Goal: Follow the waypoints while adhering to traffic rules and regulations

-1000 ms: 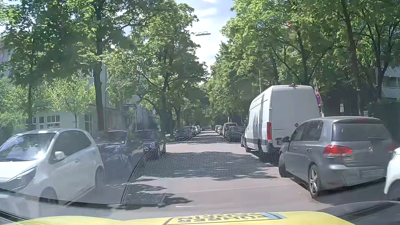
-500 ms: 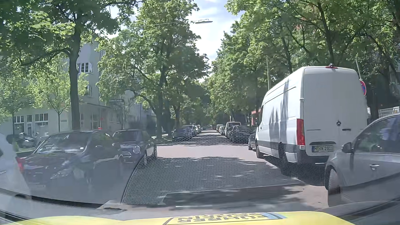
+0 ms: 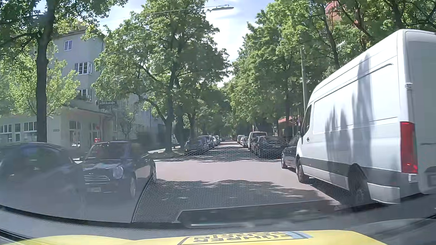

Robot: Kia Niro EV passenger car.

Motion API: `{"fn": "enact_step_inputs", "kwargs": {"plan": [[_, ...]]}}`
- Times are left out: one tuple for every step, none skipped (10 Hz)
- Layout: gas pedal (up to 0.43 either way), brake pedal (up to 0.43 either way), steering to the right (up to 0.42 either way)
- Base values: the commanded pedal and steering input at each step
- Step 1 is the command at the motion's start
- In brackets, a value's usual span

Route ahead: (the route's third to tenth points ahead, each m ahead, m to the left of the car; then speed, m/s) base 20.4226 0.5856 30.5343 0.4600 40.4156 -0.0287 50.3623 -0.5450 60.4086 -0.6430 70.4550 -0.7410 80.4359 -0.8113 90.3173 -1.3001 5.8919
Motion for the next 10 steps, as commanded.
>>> {"fn": "enact_step_inputs", "kwargs": {"plan": [[0.000, 0.018, -0.003], [0.000, 0.049, -0.003], [0.000, 0.085, -0.003], [0.000, 0.110, -0.003], [0.000, 0.122, -0.003], [0.000, 0.128, -0.003], [0.000, 0.140, -0.003], [0.000, 0.146, -0.003], [0.000, 0.152, -0.003], [0.000, 0.159, -0.003]]}}
